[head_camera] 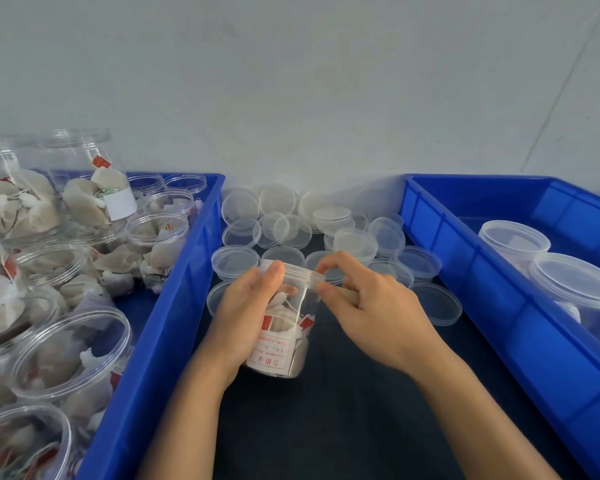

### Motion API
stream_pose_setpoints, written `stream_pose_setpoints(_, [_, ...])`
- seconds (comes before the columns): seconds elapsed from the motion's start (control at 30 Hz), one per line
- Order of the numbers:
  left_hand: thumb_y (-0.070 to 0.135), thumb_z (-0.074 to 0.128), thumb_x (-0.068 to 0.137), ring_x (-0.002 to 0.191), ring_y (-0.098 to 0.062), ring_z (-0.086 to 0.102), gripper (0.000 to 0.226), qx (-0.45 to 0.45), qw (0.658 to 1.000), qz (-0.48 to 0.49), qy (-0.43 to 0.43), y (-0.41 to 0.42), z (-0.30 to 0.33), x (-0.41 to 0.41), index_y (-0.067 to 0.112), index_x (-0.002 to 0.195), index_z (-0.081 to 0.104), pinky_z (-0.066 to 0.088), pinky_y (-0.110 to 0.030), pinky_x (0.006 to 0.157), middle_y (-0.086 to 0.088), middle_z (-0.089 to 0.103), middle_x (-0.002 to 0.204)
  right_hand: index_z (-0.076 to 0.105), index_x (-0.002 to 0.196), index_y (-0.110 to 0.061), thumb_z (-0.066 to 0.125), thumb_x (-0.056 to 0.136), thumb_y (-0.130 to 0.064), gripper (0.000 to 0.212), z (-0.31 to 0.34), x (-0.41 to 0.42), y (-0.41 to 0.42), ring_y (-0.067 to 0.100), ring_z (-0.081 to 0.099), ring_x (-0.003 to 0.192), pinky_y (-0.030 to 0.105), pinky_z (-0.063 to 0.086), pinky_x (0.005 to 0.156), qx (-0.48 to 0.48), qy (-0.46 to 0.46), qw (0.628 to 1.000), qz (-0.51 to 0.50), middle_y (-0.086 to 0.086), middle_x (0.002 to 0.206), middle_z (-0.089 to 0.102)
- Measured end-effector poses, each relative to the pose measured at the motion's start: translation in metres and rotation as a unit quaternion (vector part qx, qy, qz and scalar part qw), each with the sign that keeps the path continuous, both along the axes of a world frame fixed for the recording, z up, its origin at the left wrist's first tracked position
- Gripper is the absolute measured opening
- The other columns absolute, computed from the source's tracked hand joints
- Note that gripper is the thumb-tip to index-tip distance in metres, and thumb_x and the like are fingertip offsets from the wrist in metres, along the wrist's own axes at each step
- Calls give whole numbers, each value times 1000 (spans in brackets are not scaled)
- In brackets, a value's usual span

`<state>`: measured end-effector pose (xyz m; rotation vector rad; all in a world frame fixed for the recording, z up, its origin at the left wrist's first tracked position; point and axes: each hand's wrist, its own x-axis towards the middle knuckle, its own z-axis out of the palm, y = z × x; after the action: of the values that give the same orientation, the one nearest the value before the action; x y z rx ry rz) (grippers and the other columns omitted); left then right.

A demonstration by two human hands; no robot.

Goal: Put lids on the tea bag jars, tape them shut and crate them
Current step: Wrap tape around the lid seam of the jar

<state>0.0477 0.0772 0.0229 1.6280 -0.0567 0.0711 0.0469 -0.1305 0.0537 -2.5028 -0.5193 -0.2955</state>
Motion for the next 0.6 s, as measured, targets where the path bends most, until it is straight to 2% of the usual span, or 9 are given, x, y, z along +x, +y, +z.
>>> stream_pose_setpoints(0.13, [81, 51, 79, 104, -8, 76, 71, 25, 1000, 17, -6, -2, -2, -3, 32, 129, 61, 58, -21, 74, 14, 76, 110, 43, 117, -54, 47, 104, -55, 13, 0, -1, 4, 12, 61, 61, 34, 55, 63, 3, -13, 1000, -8, -10, 65, 64])
stream_pose_setpoints(0.2, [80, 53, 80, 106, -8, 73, 69, 71, 996, 50, -31, -3, 0, -7, 37, 134, 56, 57, -24, 79, 16, 72, 112, 45, 116, -53, 46, 103, -58, 15, 2, -2, 5, 11, 61, 60, 36, 55, 62, -8, -24, 999, -19, -9, 63, 64])
stream_pose_setpoints(0.23, [78, 55, 82, 105, -4, 70, 68, 112, 988, 86, -56, -3, 1, -8, 38, 137, 55, 57, -26, 81, 16, 68, 115, 45, 116, -52, 45, 102, -59, 16, 3, -2, 6, 10, 60, 60, 36, 54, 63, -15, -30, 999, -26, -9, 62, 64])
stream_pose_setpoints(0.3, [73, 55, 89, 103, 10, 63, 59, 201, 962, 145, -111, -5, 6, -10, 43, 140, 53, 51, -19, 76, 22, 62, 116, 45, 115, -51, 44, 101, -60, 17, 5, -2, 6, 8, 59, 61, 36, 53, 64, -32, -44, 998, -38, -11, 62, 63])
stream_pose_setpoints(0.37, [68, 46, 99, 101, 27, 53, 48, 244, 953, 138, -114, -12, 9, -10, 48, 142, 51, 43, -15, 70, 31, 58, 108, 46, 115, -49, 44, 103, -60, 16, 7, -3, 7, 8, 57, 62, 35, 53, 63, -46, -57, 996, -42, -11, 62, 61])
stream_pose_setpoints(0.4, [64, 42, 103, 98, 30, 50, 43, 241, 958, 126, -95, -15, 10, -10, 50, 143, 49, 40, -15, 70, 33, 57, 103, 46, 115, -48, 44, 104, -59, 16, 8, -4, 7, 8, 57, 61, 35, 52, 62, -50, -60, 996, -39, -11, 61, 60])
stream_pose_setpoints(0.47, [57, 36, 106, 92, 24, 55, 37, 221, 967, 109, -63, -19, 8, -7, 50, 140, 47, 39, -19, 70, 25, 63, 94, 47, 117, -47, 43, 106, -56, 15, 10, -6, 7, 9, 57, 59, 35, 52, 61, -58, -57, 996, -29, -11, 60, 60])
stream_pose_setpoints(0.6, [59, 39, 102, 81, -2, 66, 29, 196, 974, 100, -59, -17, 9, 0, 42, 120, 54, 45, -28, 66, 12, 68, 88, 48, 120, -48, 37, 108, -44, 18, 11, -7, 7, 10, 57, 60, 32, 42, 57, -47, -33, 998, -26, -11, 61, 58])
